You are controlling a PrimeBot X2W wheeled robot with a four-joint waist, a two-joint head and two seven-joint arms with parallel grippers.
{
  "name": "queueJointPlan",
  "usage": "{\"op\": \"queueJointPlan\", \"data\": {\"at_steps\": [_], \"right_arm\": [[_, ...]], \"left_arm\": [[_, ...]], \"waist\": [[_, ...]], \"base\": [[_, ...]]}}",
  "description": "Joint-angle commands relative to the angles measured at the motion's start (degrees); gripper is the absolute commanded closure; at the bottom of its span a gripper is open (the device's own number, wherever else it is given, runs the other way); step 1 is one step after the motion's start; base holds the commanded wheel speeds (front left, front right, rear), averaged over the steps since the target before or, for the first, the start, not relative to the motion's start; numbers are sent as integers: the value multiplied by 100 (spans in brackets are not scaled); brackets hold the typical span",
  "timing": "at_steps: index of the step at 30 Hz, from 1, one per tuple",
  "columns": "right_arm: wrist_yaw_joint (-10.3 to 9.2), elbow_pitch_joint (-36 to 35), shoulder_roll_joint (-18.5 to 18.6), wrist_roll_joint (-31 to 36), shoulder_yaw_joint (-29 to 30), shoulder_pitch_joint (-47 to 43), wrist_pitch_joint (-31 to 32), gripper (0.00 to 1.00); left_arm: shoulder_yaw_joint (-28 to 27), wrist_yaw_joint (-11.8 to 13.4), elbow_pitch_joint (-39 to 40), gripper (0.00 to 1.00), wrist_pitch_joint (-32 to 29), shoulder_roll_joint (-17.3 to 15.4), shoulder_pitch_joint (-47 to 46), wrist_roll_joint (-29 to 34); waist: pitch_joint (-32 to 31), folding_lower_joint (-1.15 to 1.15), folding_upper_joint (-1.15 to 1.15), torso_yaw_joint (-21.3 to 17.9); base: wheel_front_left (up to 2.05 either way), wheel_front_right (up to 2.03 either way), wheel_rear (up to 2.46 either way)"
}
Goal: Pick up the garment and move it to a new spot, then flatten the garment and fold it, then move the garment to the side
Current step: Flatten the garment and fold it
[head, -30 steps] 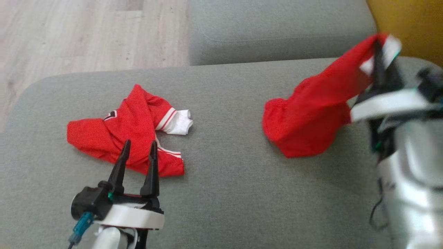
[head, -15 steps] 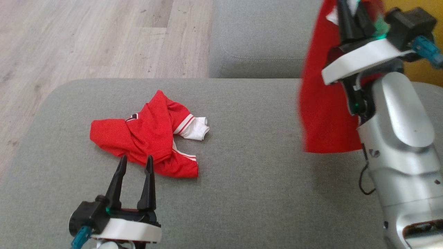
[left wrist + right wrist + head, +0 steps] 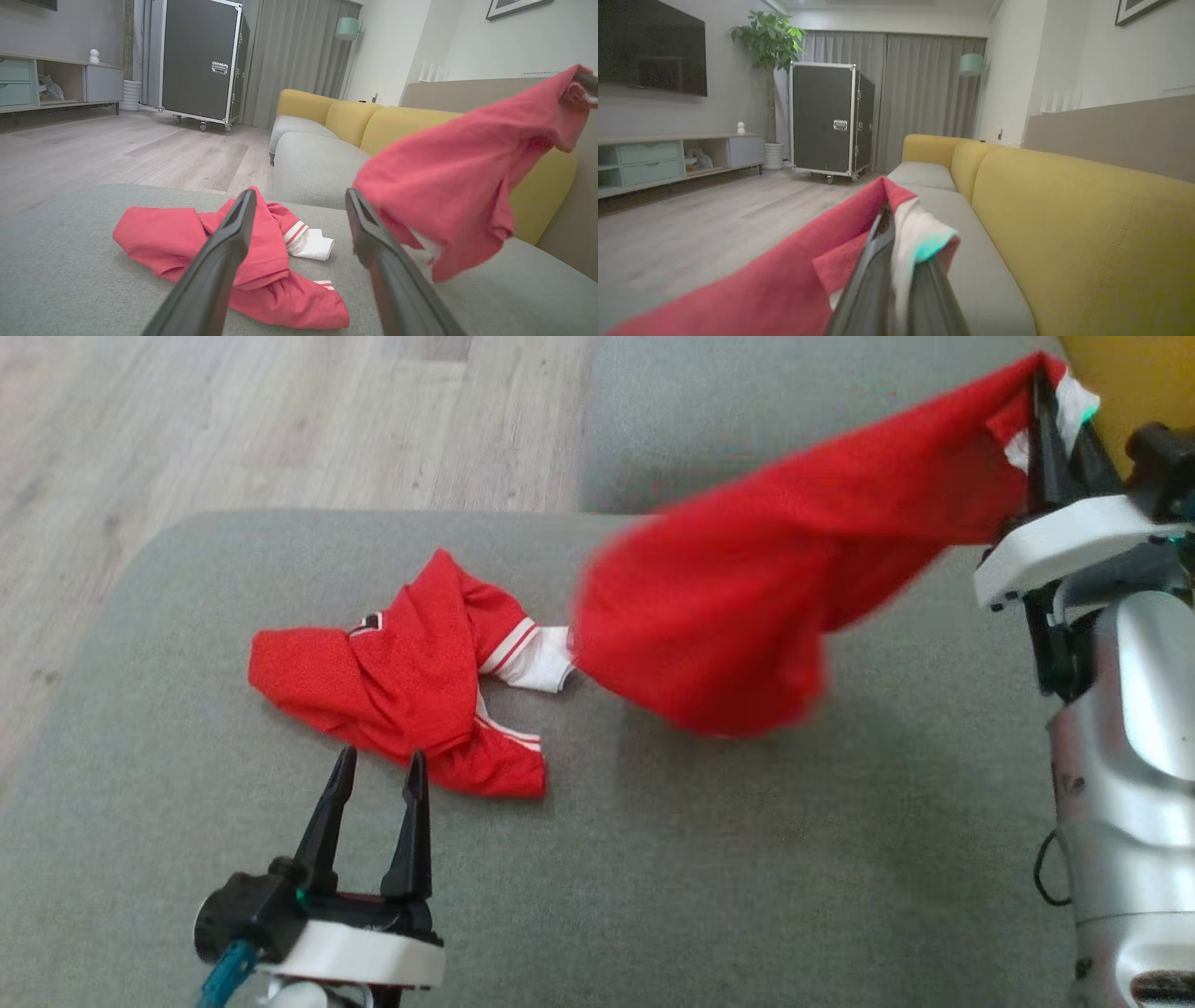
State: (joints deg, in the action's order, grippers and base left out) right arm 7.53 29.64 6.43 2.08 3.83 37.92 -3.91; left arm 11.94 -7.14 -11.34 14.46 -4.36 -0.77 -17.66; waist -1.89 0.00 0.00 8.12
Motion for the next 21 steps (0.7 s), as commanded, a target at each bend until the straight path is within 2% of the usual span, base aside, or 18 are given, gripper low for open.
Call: {"op": "queueJointPlan", "data": {"at_steps": [1, 4, 10, 11, 12, 15, 21], "right_arm": [[-4, -147, -9, 63, -38, 257, 67, 100], [-4, 155, 156, 228, 179, 254, 138, 100], [-4, 1353, 524, 638, 559, 680, 44, 100], [-4, 1545, 576, 736, 616, 775, 17, 81], [-4, 1737, 631, 857, 656, 856, 5, 0], [-4, 2258, 692, 1105, 703, 1065, 40, 0], [-4, 2741, 580, 1317, 928, 1282, -214, 0]], "left_arm": [[-137, -21, 185, 0, 53, -23, -345, 23], [-67, -25, 159, 0, 53, -42, -456, 29], [26, -29, 137, 0, 53, -41, -664, 22], [42, -30, 130, 0, 53, -40, -693, 21], [60, -30, 122, 0, 53, -38, -723, 20], [101, -32, 100, 0, 53, -31, -798, 12], [43, -33, 97, 0, 53, -17, -805, -17]], "waist": [[125, 0, 0, 53], [257, 0, 0, 119], [483, 0, 0, 174], [510, 0, 0, 173], [533, 0, 0, 171], [561, 0, 0, 134], [488, 0, 0, -174]], "base": [[0, 0, 0], [0, 0, 0], [0, 0, 0], [0, 0, 0], [0, 0, 0], [0, 0, 0], [0, 0, 0]]}}
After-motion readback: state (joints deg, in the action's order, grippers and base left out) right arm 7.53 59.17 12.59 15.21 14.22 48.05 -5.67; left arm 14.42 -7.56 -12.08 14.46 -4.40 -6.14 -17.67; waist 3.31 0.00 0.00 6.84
